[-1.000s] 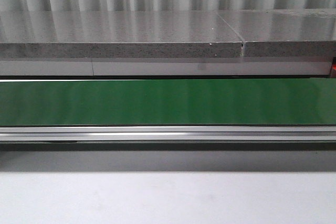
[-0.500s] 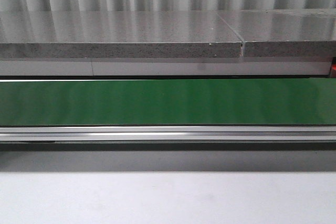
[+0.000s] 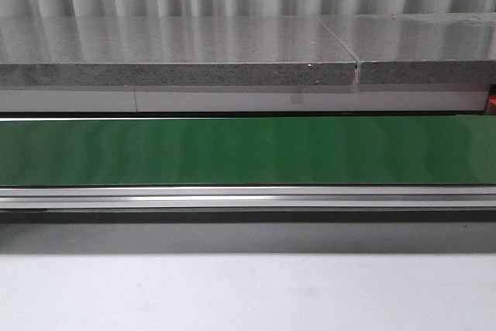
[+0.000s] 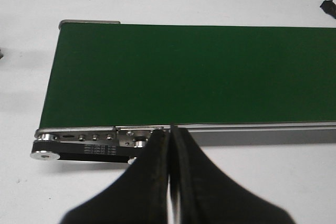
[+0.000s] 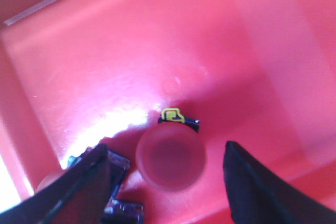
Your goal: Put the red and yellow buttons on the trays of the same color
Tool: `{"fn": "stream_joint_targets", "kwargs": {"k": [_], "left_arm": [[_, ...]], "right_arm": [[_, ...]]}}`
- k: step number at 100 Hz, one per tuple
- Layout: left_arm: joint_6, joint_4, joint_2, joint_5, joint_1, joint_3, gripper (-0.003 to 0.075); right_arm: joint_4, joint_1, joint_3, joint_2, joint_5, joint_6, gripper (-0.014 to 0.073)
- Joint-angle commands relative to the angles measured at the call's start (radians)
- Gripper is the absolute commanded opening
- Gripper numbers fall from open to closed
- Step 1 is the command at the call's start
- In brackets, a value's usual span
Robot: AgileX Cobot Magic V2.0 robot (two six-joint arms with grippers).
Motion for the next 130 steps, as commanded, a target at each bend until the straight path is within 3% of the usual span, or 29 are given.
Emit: {"fn": "stream_joint_targets", "kwargs": {"k": [1, 9, 31, 39, 67, 90, 130], "left_arm": [[0.000, -0.015, 0.002, -0.061, -0.005, -0.025, -0.0020], [0.000, -0.015, 0.002, -0.061, -0.005, -0.025, -0.0020], [0.000, -0.015, 0.002, -0.061, -0.005, -0.025, -0.0020], [0.000, -0.015, 0.002, -0.061, -0.005, -0.025, -0.0020], [0.000, -0.015, 0.002, -0.061, -0.005, -0.025, -0.0020], [0.000, -0.015, 0.002, -0.061, -0.005, -0.025, -0.0020], [0.000, -0.015, 0.002, -0.061, -0.005, -0.025, -0.0020]], "right_arm": [[-0.023, 0.012, -0.030, -0.108, -0.001, -0.008, 0.0452], [-0.029, 0.038, -0.029, -0.145, 0.034, -0.026, 0.0368], [-0.035, 0.143, -0.006, -0.251, 0.111, -0.049, 0.0006], [-0.037, 0.189, 0.036, -0.302, 0.111, -0.053, -0.0074], [-0.049, 0.301, 0.274, -0.505, 0.053, -0.115, -0.0067], [-0.042, 0.304, 0.514, -0.716, -0.053, -0.129, -0.0067], [0.011, 0.351, 0.779, -1.034, -0.090, -0.177, -0.0067]]}}
